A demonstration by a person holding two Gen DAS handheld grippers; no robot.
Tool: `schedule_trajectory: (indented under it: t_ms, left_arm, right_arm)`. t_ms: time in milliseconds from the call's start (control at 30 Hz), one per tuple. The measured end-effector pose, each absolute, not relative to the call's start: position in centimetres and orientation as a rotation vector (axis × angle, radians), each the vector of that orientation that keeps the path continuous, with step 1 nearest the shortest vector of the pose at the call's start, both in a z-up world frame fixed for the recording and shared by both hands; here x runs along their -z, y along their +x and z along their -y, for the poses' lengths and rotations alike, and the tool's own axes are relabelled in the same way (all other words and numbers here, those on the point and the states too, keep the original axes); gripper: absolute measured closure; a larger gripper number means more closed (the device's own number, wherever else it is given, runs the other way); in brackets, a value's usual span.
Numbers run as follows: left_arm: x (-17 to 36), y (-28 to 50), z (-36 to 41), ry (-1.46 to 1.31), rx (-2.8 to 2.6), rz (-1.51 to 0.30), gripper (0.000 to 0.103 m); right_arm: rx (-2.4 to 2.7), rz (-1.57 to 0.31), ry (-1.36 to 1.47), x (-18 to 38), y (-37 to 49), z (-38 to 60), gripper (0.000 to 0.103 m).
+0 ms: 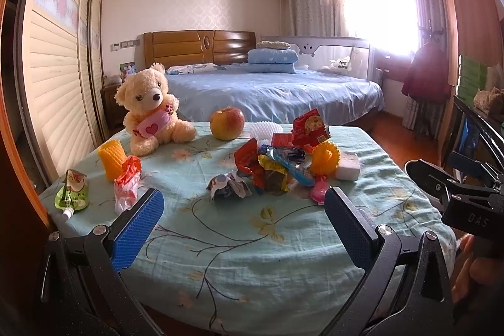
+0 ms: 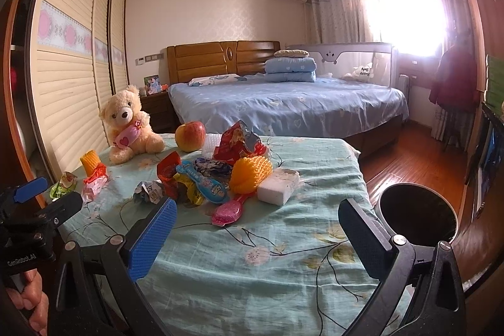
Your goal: Collect trash
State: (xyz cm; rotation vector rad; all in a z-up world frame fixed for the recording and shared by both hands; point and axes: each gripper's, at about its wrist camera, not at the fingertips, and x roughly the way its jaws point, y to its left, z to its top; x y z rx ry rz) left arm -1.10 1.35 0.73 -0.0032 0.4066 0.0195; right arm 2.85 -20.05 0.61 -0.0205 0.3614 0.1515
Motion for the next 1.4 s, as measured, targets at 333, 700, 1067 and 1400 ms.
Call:
schedule_trajectory:
  t_ms: [333, 700, 1067, 1400]
  left_arm:
    - [-0.80, -1.00, -1.40, -0.003, -0.019, -0.409, 0.000]
    - [-0.80, -0.78, -1.43, -0.002, -0.018, -0.413, 0.000]
    - [-0.64, -0.71, -1.33, 0.001, -0.017, -0.413, 0.000]
    - [-0.20, -0.50, -1.22, 0.004, -0.016, -0.419, 0.000]
  right_arm:
    - [-0.155, -0.360, -0.018, -0.75, 2.85, 19.87, 0.000]
    - [-0.157, -0.366, -0.014, -0.81, 2.85, 19.71, 0.000]
    - [-0.165, -0.376, -0.004, -0.61, 2.96, 20.01, 0.000]
    - [-0.174, -0.393, 0.001, -0.48, 3.23, 20.11, 0.000]
